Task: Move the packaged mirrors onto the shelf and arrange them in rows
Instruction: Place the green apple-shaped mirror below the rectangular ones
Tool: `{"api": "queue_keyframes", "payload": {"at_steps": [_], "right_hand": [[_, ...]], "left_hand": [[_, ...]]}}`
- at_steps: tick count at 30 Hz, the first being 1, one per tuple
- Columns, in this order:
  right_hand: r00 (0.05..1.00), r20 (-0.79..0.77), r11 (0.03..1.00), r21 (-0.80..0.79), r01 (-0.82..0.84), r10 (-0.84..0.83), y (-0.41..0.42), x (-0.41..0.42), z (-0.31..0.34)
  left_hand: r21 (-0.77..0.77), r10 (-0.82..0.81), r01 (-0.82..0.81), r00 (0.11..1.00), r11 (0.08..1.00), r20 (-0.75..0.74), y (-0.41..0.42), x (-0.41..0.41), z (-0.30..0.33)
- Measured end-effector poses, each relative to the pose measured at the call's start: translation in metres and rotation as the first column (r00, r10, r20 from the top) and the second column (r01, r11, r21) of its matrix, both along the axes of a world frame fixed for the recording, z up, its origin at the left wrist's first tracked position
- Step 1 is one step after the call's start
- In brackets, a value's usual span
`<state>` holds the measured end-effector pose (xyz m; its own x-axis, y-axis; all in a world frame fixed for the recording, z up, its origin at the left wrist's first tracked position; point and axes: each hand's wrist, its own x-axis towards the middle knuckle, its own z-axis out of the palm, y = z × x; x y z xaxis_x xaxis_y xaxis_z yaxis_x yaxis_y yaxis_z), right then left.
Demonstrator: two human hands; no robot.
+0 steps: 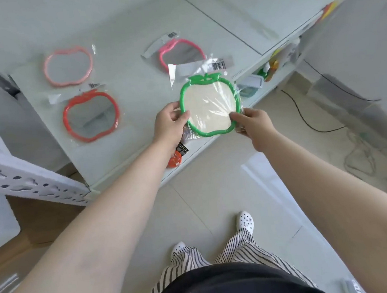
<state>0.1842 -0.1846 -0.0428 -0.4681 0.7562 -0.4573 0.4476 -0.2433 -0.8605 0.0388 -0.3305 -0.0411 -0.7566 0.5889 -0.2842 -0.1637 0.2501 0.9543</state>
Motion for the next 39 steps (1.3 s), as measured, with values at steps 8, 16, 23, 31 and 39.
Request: {"api": "queue_keyframes", "payload": {"at_steps": [8, 16, 23, 31, 39], "right_hand": [[0.979, 0.063, 0.979, -0.048, 0.198, -0.195, 0.111, 0.099, -0.018], [0.969, 0.083, 0.967, -0.086, 0.24, -0.233, 0.238, 0.177, -0.019], [0.967, 0.046, 0.965, -0.068, 0.255, -0.252, 0.324, 0.2, -0.017], [0.947, 0.059, 0.945, -0.066, 0.32, -0.316, 0.433, 0.179, -0.031], [0.911, 0.04, 0.91, -0.037, 0.412, -0.411, 0.545, 0.154, -0.016]], "left_hand": [[-0.08, -0.312, 0.314, 0.95, 0.946, 0.033, 0.129, 0.083, -0.013], [-0.16, -0.244, 0.258, 0.964, 0.953, 0.103, 0.272, 0.152, -0.037], [-0.174, -0.275, 0.285, 0.958, 0.942, 0.082, 0.366, 0.17, -0.034], [-0.181, -0.283, 0.288, 0.958, 0.94, 0.056, 0.479, 0.144, -0.047], [-0.144, -0.327, 0.336, 0.941, 0.931, 0.085, 0.605, 0.11, -0.04]]}}
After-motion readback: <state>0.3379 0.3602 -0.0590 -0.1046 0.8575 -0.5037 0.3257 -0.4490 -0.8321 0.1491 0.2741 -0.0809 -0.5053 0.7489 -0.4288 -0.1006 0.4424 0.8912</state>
